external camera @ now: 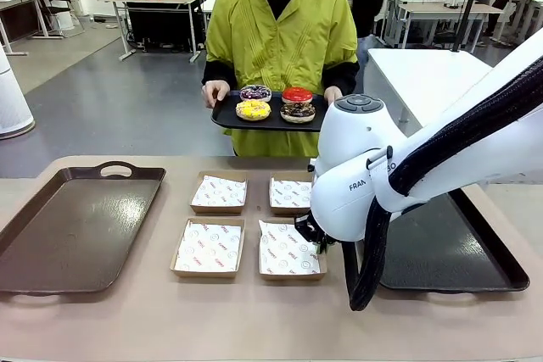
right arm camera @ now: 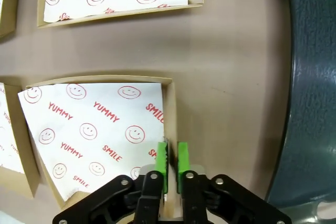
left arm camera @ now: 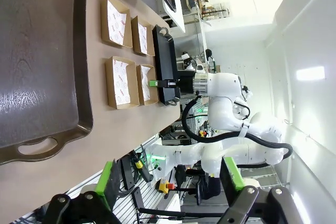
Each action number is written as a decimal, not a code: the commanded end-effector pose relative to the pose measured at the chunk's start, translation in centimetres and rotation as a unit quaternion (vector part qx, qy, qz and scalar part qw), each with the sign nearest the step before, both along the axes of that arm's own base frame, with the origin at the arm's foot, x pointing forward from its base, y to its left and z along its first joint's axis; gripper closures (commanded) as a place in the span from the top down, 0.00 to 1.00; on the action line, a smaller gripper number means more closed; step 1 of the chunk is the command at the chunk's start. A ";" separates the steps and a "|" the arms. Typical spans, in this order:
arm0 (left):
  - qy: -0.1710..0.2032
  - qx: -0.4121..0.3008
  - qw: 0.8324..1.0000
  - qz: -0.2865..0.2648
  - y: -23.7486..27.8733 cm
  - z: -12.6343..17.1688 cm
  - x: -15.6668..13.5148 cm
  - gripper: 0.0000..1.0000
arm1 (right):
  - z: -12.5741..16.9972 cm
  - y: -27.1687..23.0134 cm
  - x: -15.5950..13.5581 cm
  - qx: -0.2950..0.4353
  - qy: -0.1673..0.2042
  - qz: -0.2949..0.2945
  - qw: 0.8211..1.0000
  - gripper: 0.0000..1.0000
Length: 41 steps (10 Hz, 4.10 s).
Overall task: Individually package the donuts and arrange them on the tray.
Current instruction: Pick up one Paper togo box, then place the picked Paper togo box on the Handle tray while simultaneously picking up another Paper togo box from the table with the other hand.
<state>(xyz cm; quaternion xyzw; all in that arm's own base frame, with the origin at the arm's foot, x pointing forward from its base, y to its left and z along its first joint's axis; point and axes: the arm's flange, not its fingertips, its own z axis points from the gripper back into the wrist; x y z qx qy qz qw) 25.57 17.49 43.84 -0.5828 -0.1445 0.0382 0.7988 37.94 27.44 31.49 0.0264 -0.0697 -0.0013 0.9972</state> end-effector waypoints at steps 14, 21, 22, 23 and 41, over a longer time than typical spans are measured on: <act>-0.015 -0.008 1.000 0.001 0.1 -0.1 -0.1 1.00 | 21.9 2.3 8.3 -0.030 -0.024 0.023 0.999 0.00; -0.015 -0.008 1.000 0.001 0.1 -0.1 -0.1 1.00 | 21.4 0.5 12.9 -0.015 -0.022 0.004 1.000 0.00; -0.015 -0.008 1.000 0.001 0.1 -0.1 -0.1 1.00 | 21.4 0.5 12.9 -0.015 -0.022 0.004 1.000 0.00; -0.015 -0.008 1.000 0.001 0.1 -0.1 -0.1 1.00 | 21.4 0.5 12.9 -0.015 -0.022 0.004 1.000 0.00; -0.015 -0.008 1.000 0.001 0.1 -0.1 -0.1 1.00 | 21.4 0.5 12.9 -0.015 -0.022 0.004 1.000 0.00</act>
